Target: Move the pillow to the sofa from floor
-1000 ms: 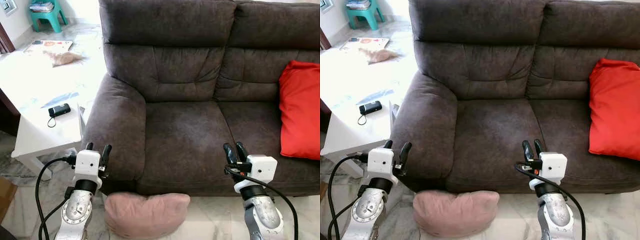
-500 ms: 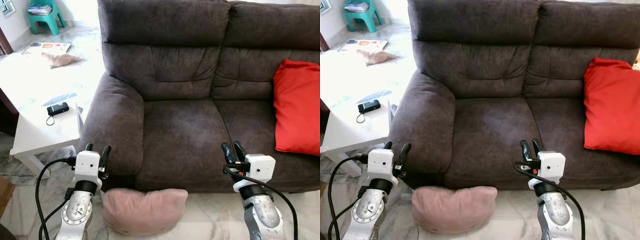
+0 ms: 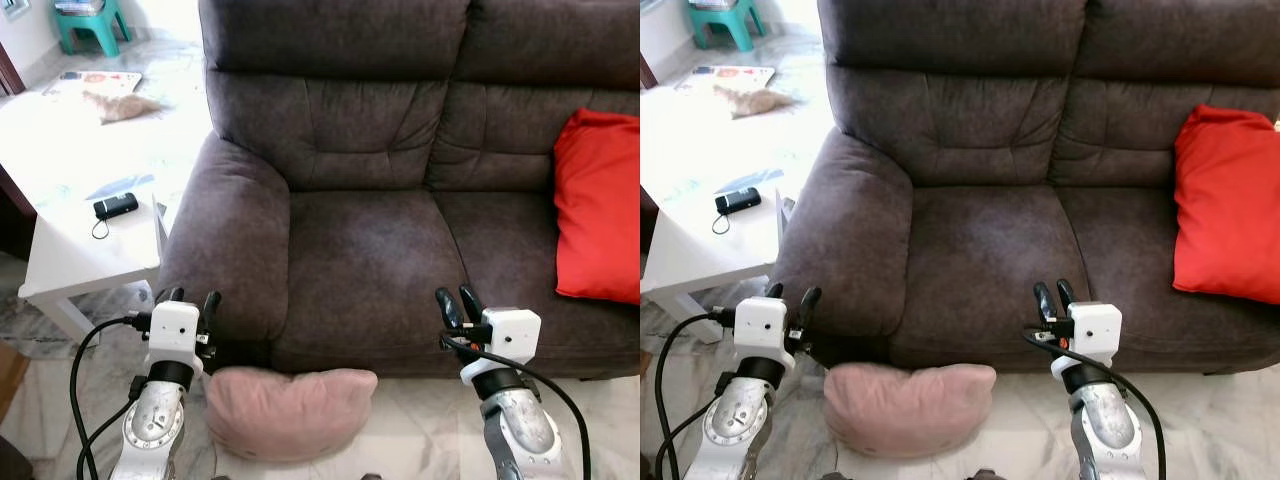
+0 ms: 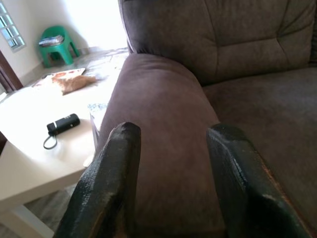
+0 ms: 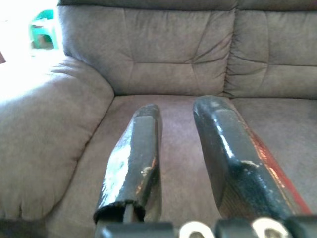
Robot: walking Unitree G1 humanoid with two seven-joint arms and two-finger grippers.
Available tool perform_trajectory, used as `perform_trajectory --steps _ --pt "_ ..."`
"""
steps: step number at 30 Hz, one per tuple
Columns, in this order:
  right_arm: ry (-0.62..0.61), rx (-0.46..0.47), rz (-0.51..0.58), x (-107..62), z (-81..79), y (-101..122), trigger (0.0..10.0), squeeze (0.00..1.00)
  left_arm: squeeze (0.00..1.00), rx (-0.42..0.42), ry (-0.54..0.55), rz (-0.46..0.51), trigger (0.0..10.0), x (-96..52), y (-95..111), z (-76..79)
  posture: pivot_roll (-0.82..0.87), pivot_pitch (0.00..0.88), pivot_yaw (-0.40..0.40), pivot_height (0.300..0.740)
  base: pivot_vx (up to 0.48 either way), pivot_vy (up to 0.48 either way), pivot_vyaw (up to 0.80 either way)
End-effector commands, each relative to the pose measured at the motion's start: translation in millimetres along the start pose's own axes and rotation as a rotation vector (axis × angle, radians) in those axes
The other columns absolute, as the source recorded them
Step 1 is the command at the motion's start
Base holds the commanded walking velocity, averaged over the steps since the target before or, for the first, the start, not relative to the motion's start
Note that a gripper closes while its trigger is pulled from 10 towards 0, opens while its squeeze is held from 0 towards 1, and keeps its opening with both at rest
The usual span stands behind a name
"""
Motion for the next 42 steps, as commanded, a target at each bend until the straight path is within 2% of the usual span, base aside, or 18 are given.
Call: perform_trajectory --steps 1,29,39,42 --pt "0.012 -0.012 0.001 -2.5 -0.6 0.0 10.0 0.00 0.00 -0.013 0.005 -0.029 10.0 -2.4 -6.0 0.3 -0.02 0.111 -0.065 0.627 0.000 0.000 0.00" --pt "0.039 -0.013 -0.028 -2.4 -5.0 -4.3 10.0 0.00 0.00 -0.012 0.004 -0.037 10.0 -2.3 -8.1 1.5 -0.02 0.098 -0.065 0.627 0.000 0.000 0.00" --pt "0.041 -0.016 -0.038 -1.8 -5.2 -5.7 10.0 0.00 0.00 -0.022 0.011 -0.041 10.0 -1.8 -9.1 1.5 -0.02 0.109 -0.069 0.572 0.000 0.000 0.00" --pt "0.045 -0.012 -0.026 -2.6 -6.4 -4.7 10.0 0.00 0.00 -0.023 0.015 -0.043 10.0 -2.2 -9.8 1.0 -0.02 0.112 -0.070 0.572 0.000 0.000 0.00"
Point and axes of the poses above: a point about 5 cm out from each wrist's last joint towards the gripper, its own x axis pointing out of the wrist towards the gripper, its own y axis along the axis of the wrist's last joint, z = x × y, the point moved 2 cm from there along x, pointing out of the wrist towards the gripper, and after that the axes turned 5 degrees about -x, right-handed, at the moved point
